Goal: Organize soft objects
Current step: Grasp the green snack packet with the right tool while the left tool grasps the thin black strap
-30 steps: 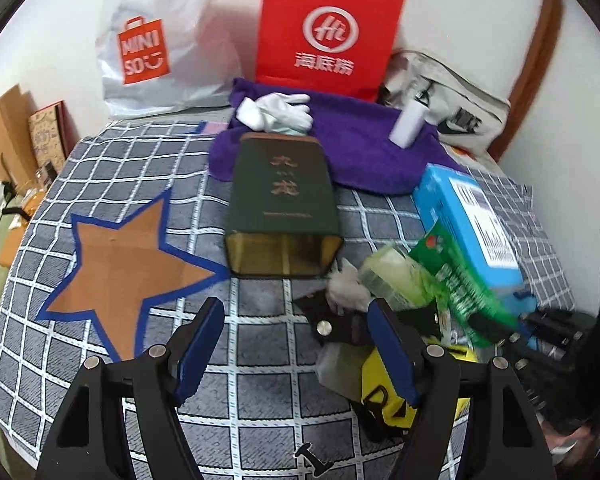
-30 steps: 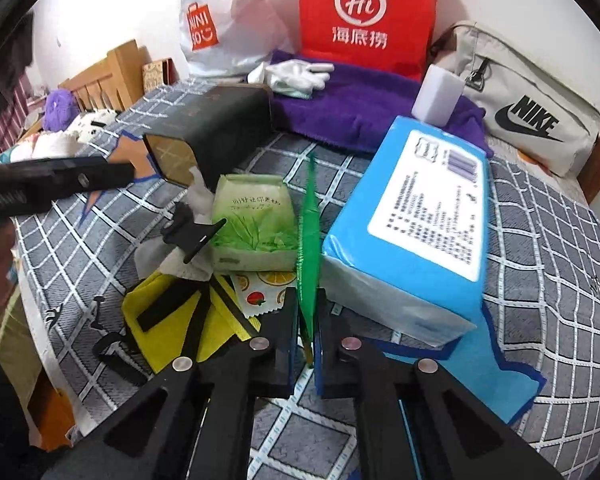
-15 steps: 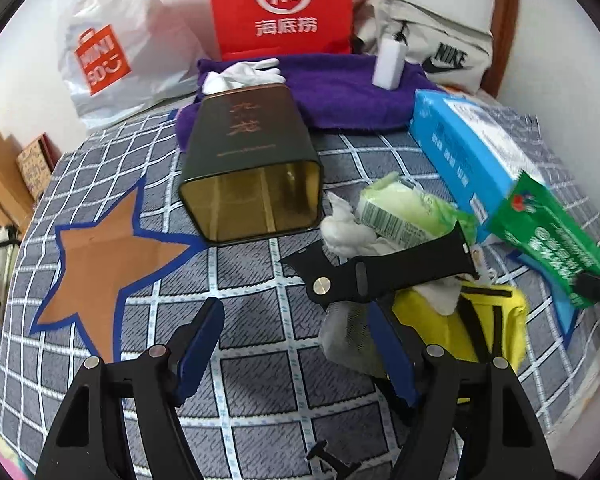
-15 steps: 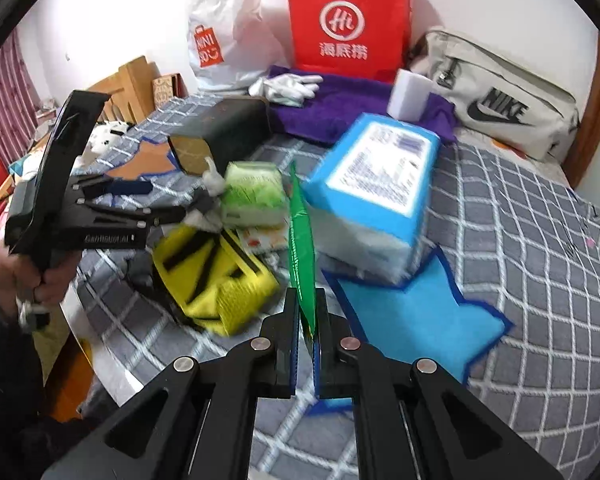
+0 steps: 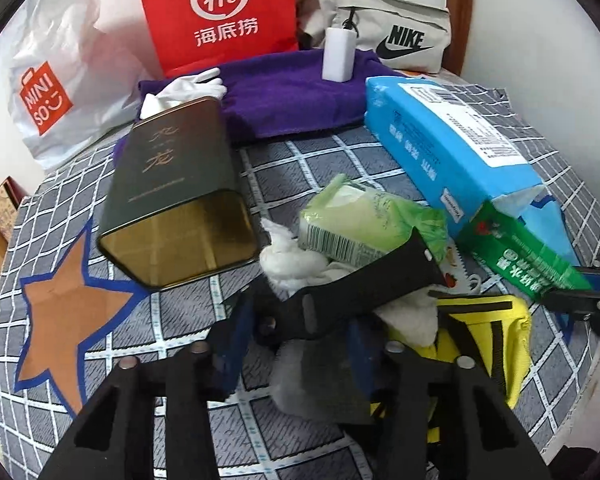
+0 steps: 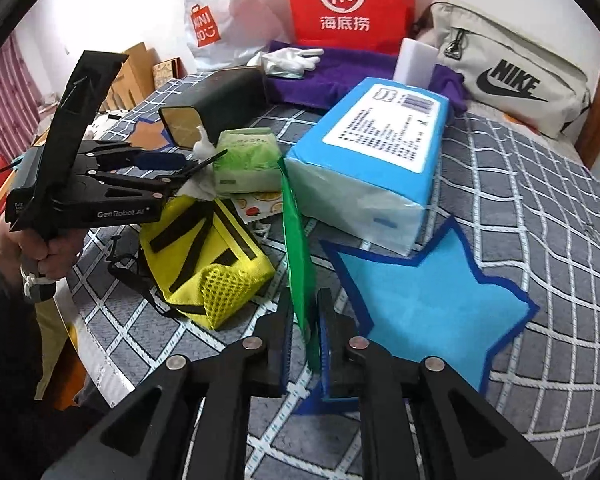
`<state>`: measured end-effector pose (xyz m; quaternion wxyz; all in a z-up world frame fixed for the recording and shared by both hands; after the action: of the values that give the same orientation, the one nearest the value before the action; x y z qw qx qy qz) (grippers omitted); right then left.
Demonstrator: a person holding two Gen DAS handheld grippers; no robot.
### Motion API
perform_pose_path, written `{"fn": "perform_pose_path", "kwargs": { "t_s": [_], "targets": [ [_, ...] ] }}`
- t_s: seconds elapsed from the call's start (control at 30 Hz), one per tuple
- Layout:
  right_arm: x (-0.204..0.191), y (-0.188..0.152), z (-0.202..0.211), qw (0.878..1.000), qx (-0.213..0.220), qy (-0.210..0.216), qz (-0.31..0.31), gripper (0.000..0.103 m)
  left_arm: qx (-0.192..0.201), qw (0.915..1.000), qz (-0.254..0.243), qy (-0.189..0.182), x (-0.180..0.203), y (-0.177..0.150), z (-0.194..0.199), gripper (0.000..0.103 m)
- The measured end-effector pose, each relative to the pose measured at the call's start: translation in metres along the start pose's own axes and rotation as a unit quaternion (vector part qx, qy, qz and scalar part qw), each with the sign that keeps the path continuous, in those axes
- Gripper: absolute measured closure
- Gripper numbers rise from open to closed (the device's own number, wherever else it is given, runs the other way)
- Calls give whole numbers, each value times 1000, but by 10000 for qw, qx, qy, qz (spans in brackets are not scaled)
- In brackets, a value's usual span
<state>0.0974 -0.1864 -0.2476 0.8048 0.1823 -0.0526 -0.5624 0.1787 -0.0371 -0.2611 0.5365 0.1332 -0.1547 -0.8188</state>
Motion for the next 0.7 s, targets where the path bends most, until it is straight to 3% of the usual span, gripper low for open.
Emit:
{"fn": "perform_pose_path", "kwargs": {
  "t_s": [0.1, 0.2, 0.3, 0.47, 0.7],
  "targets": [
    [-3, 5, -4, 10000, 7, 37, 21, 74, 32, 10000, 30, -58, -2, 1, 2, 83],
    [-4, 11, -8, 9999, 74, 79, -35, 74, 88, 9994, 158, -285, -6, 2, 6, 90],
    [-4, 12, -9, 9997, 121, 161, -102, 88, 131, 9992, 201, -317, -8, 3, 9, 94],
    [-5, 11, 0, 9997, 209, 110, -101, 94, 201, 9982, 364, -441, -10, 1, 18, 95],
    [-3, 7, 10, 9993, 330, 63, -175, 95, 329, 9960, 731, -407, -25, -10, 33, 95]
  ]
}}
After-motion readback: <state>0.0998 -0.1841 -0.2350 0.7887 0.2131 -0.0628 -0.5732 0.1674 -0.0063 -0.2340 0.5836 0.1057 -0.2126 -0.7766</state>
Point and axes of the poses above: each gripper's, at about its wrist camera, not at the fingertips, and z roughly against the way its jaws point, x to its right, y to its top, the point moved 9 cm from there along -z, roughly the way its jaws point, and after that the axes turned 11 degrees about -x, right-handed, at the moved point
